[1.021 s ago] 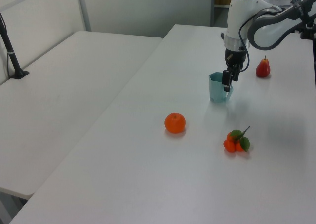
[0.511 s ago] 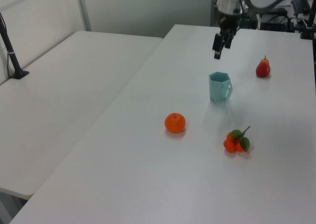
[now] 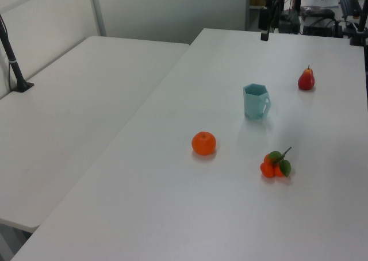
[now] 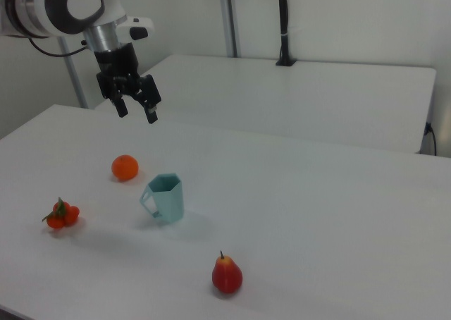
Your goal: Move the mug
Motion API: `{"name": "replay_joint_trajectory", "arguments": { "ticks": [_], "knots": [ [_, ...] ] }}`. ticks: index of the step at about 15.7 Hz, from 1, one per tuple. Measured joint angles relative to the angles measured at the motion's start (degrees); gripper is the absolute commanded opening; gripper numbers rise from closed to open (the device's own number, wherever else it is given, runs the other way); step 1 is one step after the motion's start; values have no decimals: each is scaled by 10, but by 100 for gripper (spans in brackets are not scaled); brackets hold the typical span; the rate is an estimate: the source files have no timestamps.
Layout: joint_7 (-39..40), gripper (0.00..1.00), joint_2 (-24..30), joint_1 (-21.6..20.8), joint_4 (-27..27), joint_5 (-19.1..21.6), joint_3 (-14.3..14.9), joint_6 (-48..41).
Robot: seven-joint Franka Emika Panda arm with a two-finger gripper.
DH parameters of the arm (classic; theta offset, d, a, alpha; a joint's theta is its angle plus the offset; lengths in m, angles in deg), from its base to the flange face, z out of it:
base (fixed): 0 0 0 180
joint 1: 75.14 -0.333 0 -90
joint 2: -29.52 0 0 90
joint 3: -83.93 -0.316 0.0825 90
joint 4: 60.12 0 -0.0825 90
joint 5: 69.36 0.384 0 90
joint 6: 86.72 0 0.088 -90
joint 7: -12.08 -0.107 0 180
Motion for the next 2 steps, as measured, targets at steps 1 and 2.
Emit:
{"name": "replay_joint_trajectory", "arguments": {
  "ticks": [1, 2],
  "knots": [
    [3, 100, 0, 4, -7, 1, 0, -5],
    [6, 100, 0, 9, -12, 3, 1, -7]
  ]
}}
